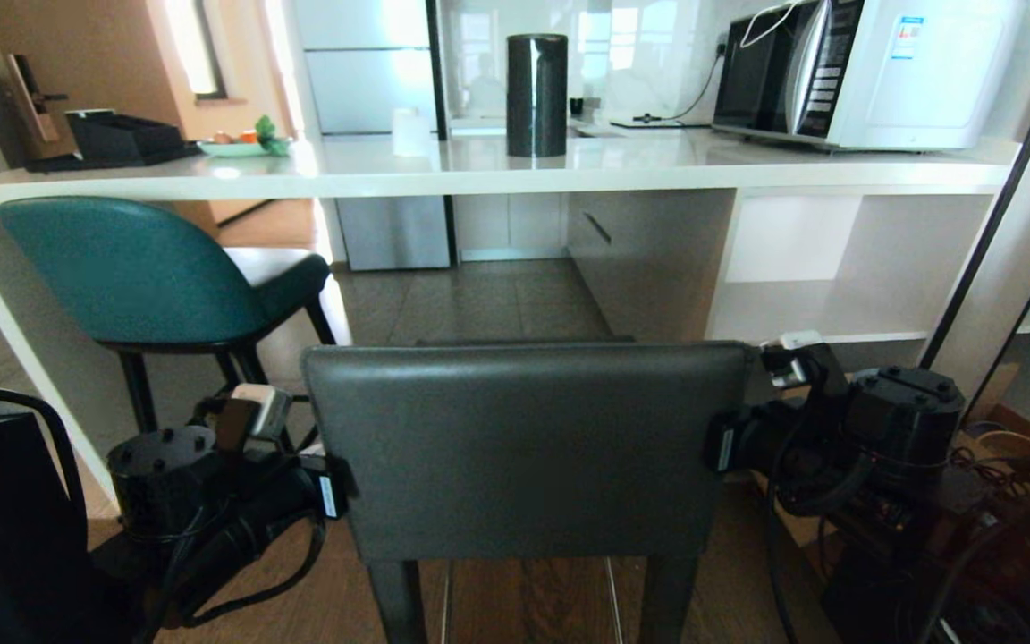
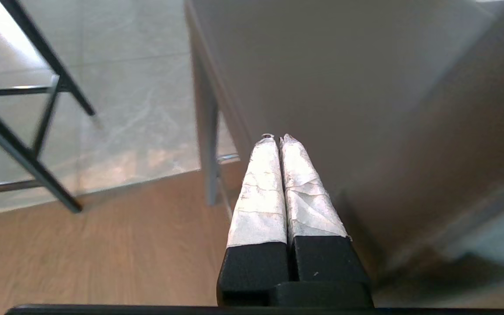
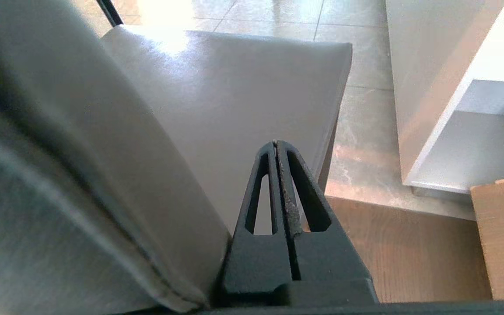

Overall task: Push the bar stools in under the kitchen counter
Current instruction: Push the gray chair back under the dining table

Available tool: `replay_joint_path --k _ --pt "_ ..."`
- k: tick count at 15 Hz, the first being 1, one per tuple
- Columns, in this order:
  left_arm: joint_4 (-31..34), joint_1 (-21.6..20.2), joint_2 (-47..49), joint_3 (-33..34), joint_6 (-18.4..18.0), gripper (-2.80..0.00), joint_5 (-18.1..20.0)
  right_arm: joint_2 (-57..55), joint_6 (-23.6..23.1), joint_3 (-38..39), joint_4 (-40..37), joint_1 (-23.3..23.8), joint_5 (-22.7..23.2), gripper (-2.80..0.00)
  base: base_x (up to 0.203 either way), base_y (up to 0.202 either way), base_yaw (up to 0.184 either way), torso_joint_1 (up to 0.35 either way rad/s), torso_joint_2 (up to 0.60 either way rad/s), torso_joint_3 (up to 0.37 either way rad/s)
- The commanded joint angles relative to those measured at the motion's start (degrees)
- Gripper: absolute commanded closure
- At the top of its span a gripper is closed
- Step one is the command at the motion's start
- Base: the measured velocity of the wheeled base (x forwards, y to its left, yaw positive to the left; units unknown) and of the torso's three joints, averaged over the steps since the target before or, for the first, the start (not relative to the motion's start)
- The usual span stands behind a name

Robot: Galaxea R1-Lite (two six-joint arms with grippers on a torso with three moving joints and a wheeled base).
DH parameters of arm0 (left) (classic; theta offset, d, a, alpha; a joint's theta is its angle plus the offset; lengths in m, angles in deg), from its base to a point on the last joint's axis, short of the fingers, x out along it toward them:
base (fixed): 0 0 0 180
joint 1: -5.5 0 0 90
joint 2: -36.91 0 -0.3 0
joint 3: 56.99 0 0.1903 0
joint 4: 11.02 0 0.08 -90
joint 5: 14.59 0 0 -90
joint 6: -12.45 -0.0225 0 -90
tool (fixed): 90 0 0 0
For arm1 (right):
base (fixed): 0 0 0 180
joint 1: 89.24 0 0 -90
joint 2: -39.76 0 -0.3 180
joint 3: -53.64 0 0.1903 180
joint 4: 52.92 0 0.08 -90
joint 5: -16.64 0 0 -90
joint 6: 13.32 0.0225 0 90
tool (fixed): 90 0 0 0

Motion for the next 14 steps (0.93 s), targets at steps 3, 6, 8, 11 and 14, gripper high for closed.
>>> replay_joint_path --k 3,6,8,11,14 --pt "-0.5 0.7 0.0 -0.3 -1.0 0.00 -1.6 -1.2 0.0 -0.1 0.2 -0.6 0.0 0.00 0.000 0.000 0.000 0.000 0.00 0.000" --pt "-0.5 0.5 0.0 -0.7 -3.5 0.00 -1.6 -1.8 -0.1 -0.4 0.2 -0.6 0.1 0.00 0.000 0.000 0.000 0.000 0.00 0.000" --pt "-0.5 0.6 0.4 -0.7 -3.6 0.00 -1.6 -2.5 -0.1 -0.7 0.3 -0.5 0.2 0.00 0.000 0.000 0.000 0.000 0.00 0.000" --pt "-0.5 0.7 0.4 -0.7 -3.6 0.00 -1.6 -3.9 -0.1 -2.0 0.3 -0.5 0.2 0.00 0.108 0.000 -0.002 -0.004 0.00 0.005" --pt "-0.5 0.7 0.5 -0.7 -3.6 0.00 -1.5 -4.5 -0.2 -4.2 0.3 -0.5 0.1 0.00 0.189 0.000 0.003 0.001 0.00 0.003"
